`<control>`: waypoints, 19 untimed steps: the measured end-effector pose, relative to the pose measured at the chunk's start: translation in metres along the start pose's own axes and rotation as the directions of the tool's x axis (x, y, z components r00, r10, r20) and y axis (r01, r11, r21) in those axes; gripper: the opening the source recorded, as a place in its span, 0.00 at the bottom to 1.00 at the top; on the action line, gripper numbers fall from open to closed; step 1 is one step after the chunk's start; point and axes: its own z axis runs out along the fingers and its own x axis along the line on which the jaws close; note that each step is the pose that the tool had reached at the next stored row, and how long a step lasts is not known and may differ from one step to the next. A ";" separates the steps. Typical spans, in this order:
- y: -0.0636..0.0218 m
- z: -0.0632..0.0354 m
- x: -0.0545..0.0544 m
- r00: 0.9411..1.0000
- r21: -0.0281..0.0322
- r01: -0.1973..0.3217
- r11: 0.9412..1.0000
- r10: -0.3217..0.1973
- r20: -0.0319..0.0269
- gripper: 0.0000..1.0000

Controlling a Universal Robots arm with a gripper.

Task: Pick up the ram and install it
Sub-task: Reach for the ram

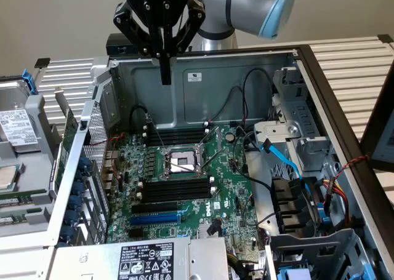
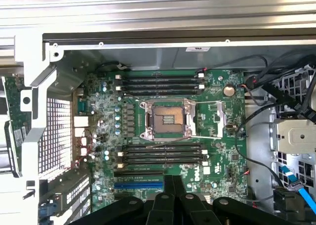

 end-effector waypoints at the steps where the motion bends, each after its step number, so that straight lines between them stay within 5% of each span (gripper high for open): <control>1: -0.0003 -0.0001 0.005 1.000 0.000 0.000 1.000 0.000 0.000 0.10; 19: -0.0060 -0.0022 0.086 1.000 -0.004 0.000 1.000 0.000 -0.004 0.10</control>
